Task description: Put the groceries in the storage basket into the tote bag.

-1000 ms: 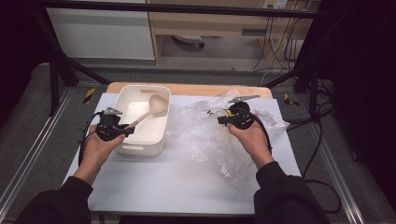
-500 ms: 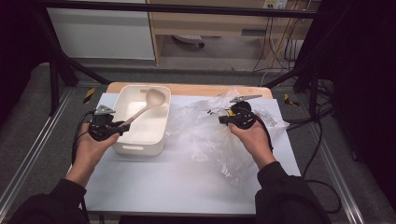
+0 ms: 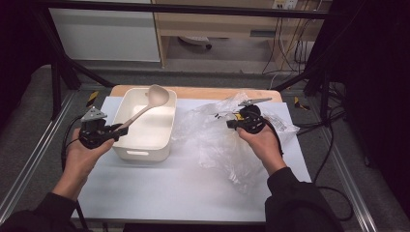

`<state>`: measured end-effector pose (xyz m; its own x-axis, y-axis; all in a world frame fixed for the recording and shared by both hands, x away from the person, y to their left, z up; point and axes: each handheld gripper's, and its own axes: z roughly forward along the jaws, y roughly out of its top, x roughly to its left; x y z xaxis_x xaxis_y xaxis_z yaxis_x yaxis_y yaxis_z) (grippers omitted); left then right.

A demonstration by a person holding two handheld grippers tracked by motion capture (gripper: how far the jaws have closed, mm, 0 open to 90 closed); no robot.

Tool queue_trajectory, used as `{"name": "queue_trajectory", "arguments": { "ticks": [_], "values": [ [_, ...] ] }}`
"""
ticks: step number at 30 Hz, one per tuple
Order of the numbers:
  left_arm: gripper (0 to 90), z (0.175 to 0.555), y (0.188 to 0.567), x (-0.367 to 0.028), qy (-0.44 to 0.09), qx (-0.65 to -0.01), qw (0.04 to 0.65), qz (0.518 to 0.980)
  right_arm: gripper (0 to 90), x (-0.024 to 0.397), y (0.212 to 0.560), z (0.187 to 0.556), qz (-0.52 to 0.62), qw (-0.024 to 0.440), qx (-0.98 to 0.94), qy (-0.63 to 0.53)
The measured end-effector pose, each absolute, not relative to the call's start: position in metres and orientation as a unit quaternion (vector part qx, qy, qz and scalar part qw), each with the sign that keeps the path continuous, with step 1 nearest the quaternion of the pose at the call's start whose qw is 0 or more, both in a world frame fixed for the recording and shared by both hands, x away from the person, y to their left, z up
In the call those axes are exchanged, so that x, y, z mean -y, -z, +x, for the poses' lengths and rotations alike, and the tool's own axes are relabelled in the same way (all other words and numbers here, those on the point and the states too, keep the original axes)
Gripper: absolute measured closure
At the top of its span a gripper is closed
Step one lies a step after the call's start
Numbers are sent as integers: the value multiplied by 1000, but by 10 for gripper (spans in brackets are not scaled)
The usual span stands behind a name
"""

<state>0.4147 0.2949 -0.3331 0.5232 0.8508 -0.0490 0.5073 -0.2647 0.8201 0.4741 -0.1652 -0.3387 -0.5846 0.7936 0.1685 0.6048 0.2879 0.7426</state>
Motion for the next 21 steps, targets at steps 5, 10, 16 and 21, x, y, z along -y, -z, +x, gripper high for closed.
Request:
{"name": "queue_trajectory", "arguments": {
  "ticks": [5, 10, 16, 21],
  "values": [
    [686, 404, 326, -292, -212, -427, 418, 774, 900, 165, 337, 474, 437, 119, -795, -403],
    [686, 395, 321, -288, -206, -411, 428, 779, 900, 165, 334, 474, 436, 120, -795, -403],
    [686, 388, 318, -284, -197, -396, 434, 785, 900, 166, 330, 474, 436, 120, -795, -403],
    [686, 382, 317, -280, -191, -387, 435, 790, 900, 167, 330, 474, 439, 125, -793, -404]
  ]
}}
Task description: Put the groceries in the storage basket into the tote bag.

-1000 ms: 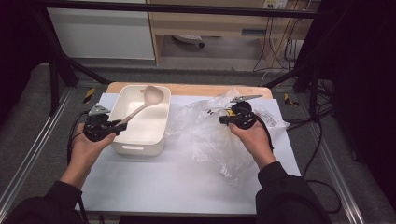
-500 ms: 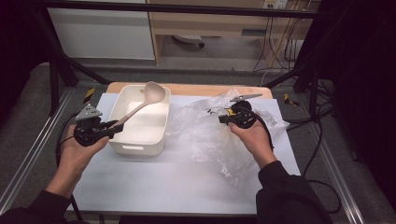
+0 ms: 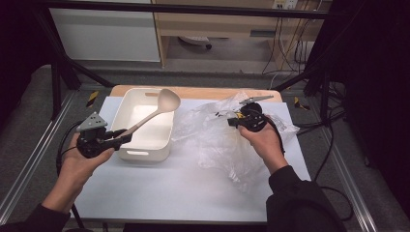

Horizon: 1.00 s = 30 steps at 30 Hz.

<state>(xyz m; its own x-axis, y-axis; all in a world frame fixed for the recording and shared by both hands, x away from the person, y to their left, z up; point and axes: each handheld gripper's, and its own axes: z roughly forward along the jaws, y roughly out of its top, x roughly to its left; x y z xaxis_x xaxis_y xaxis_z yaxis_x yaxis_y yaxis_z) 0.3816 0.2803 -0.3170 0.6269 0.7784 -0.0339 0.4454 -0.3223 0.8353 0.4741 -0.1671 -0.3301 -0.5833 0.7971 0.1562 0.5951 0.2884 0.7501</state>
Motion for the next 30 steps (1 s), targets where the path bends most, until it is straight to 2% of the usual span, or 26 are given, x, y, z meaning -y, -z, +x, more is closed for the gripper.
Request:
{"name": "queue_trajectory", "arguments": {
  "ticks": [14, 30],
  "values": [
    [686, 353, 320, -272, -159, -346, 441, 813, 900, 168, 331, 474, 436, 122, -795, -404],
    [686, 345, 326, -250, -129, -315, 442, 830, 900, 167, 332, 474, 437, 118, -796, -402]
  ]
}}
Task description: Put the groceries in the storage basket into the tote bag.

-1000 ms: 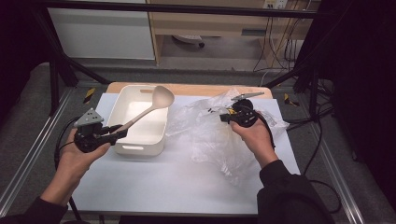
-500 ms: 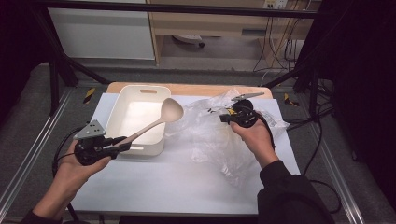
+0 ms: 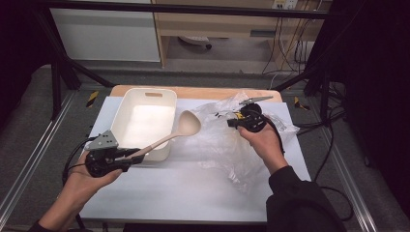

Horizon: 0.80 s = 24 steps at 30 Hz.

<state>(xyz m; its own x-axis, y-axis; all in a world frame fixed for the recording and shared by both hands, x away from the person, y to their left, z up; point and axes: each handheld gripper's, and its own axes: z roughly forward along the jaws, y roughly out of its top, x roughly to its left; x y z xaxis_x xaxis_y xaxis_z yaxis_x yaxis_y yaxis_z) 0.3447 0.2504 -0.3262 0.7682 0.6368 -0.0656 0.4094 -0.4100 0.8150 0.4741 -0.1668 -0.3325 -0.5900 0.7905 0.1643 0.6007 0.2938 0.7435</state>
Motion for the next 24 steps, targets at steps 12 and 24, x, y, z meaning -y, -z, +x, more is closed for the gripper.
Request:
{"name": "queue_trajectory", "arguments": {
  "ticks": [12, 24],
  "values": [
    [686, 346, 339, -231, -111, -299, 432, 844, 900, 168, 332, 474, 436, 118, -797, -402],
    [686, 350, 354, -204, -95, -283, 424, 855, 900, 166, 333, 474, 433, 116, -799, -401]
  ]
}}
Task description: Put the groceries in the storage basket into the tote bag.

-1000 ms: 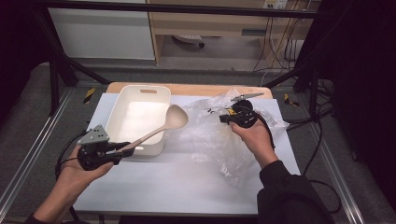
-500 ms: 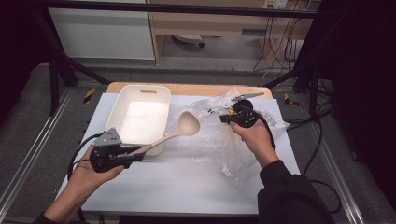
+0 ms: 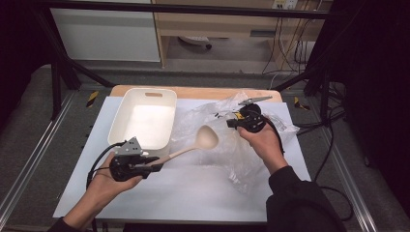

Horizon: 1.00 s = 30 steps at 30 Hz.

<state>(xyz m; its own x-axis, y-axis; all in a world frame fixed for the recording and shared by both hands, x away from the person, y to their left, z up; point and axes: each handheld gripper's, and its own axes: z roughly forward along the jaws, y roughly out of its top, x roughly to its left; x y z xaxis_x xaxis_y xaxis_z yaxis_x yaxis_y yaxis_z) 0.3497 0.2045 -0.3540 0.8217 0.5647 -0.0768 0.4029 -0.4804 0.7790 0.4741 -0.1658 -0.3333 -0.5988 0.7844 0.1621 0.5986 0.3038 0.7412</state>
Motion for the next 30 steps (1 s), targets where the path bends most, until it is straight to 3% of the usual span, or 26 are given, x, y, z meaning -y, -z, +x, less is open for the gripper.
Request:
{"name": "queue_trajectory", "arguments": {
  "ticks": [30],
  "values": [
    [686, 375, 384, -152, -74, -270, 429, 859, 900, 166, 333, 466, 421, 113, -806, -401]
  ]
}}
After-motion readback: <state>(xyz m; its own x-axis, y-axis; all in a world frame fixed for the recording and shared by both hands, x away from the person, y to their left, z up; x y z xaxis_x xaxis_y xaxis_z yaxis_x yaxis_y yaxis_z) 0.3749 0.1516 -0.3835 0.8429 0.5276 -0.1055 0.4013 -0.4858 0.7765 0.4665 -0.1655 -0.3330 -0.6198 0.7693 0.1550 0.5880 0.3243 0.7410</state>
